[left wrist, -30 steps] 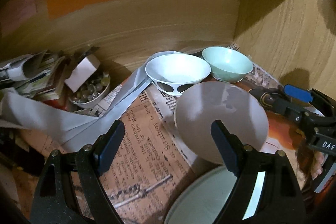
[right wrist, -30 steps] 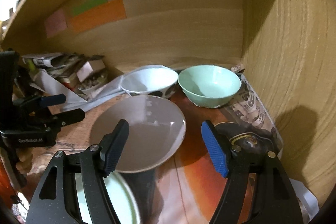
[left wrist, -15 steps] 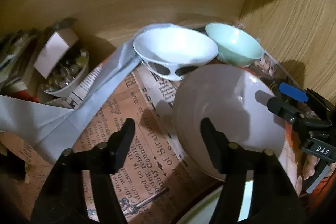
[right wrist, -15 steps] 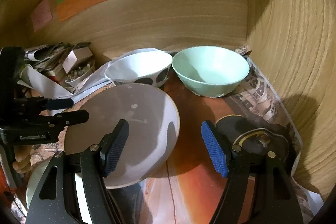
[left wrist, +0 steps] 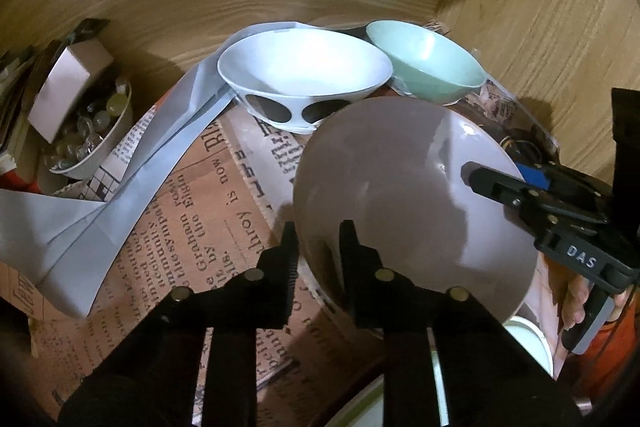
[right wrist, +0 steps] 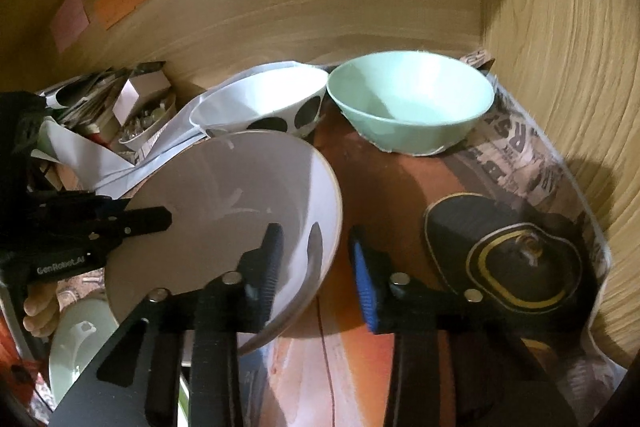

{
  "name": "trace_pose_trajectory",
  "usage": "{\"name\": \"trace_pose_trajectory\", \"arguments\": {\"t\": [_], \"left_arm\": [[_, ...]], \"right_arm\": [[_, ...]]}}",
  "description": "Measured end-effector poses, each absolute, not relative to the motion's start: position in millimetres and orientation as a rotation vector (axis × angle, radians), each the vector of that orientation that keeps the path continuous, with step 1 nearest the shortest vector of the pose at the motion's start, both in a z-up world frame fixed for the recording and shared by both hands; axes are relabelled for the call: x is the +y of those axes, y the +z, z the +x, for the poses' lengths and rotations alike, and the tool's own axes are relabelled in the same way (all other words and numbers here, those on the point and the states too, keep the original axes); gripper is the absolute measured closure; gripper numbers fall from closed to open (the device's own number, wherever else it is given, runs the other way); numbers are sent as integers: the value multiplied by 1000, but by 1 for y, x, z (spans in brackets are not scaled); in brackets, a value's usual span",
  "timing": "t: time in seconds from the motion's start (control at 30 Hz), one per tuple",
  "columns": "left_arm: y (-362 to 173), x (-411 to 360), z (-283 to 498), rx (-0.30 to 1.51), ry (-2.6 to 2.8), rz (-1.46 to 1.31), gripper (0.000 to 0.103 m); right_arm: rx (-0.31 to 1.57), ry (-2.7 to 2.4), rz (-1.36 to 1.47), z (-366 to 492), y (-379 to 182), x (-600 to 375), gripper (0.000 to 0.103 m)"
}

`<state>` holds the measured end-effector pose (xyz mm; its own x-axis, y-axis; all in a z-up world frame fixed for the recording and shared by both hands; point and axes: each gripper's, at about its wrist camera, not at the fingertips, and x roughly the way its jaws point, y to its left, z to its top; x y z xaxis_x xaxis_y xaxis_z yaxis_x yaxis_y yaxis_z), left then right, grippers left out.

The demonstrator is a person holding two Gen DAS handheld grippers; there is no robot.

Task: Organize plates and bowls
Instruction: 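Close both tools on the bowl rim and tilt it up, then carry the pinkish-grey bowl toward the plate stack with both tools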

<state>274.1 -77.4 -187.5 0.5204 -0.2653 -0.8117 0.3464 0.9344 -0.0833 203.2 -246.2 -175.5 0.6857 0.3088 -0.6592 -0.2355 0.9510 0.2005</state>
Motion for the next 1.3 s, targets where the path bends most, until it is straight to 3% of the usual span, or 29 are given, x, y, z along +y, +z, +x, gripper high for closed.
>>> {"name": "trace_pose_trajectory", "arguments": {"t": [0.1,0.67,1.3], "left_arm": [[-186,-79,272,945,-365,107,86],[-170,-83,258,891,-342,123,86],[-125,-44,189,731,-297,62,86]], "right_arm": [[771,323,118,205,-178,-246,84],[696,318,153,187,-156,-250,84],[532,382,91,132,-108,-214,84]]}}
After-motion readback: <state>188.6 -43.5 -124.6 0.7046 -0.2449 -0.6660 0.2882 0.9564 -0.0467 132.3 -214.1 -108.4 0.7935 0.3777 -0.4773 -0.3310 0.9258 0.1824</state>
